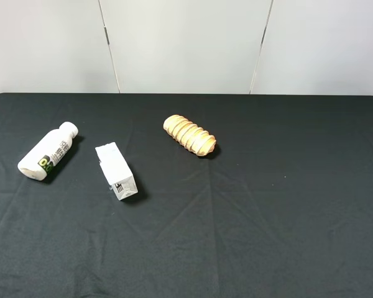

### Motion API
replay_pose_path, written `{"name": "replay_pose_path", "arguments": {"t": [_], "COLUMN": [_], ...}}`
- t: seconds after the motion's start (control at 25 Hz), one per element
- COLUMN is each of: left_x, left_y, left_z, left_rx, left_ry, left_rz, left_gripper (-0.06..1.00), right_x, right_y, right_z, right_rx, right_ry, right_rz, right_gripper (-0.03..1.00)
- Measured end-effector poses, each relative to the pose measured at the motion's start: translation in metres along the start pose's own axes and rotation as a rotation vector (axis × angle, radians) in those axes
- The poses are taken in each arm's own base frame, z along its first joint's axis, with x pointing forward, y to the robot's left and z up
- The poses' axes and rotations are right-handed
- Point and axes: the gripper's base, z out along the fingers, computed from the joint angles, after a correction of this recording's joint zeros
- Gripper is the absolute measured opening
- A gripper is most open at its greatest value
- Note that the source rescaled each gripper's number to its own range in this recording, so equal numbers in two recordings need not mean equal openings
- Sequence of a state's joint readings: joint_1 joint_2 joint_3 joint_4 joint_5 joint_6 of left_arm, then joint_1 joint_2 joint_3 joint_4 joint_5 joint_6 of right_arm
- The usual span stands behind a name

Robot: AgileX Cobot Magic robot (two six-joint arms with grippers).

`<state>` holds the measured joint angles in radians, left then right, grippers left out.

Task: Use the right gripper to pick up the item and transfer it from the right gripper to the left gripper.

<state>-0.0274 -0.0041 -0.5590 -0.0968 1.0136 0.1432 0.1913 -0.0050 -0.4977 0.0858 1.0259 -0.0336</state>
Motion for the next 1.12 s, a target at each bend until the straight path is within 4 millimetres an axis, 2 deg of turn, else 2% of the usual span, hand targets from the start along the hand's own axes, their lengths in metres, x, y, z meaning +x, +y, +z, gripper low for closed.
{"name": "replay_pose_path", "arguments": {"t": [0.12, 0.4, 0.84, 1.12], "left_x": [0.008, 0.016, 0.017, 0.017], "left_y": [0.003, 0.009, 0.01, 0.01], "left_z": [0.01, 0.015, 0.016, 0.016], "left_rx": [-0.02, -0.086, -0.091, -0.091], "left_ry": [0.043, 0.108, 0.114, 0.113], "left_rz": [-0.022, -0.034, -0.035, -0.036], "left_gripper": [1.0, 1.0, 1.0, 1.0], "right_x": [0.0, 0.0, 0.0, 0.0], "right_y": [0.0, 0.0, 0.001, 0.001], "right_z": [0.0, 0.0, 0.0, 0.001], "right_rx": [-0.001, -0.002, -0.005, 0.083], "right_ry": [0.0, 0.0, 0.0, -0.005], "right_rz": [0.0, 0.001, 0.004, 0.047], "right_gripper": [1.0, 1.0, 1.0, 1.0]}}
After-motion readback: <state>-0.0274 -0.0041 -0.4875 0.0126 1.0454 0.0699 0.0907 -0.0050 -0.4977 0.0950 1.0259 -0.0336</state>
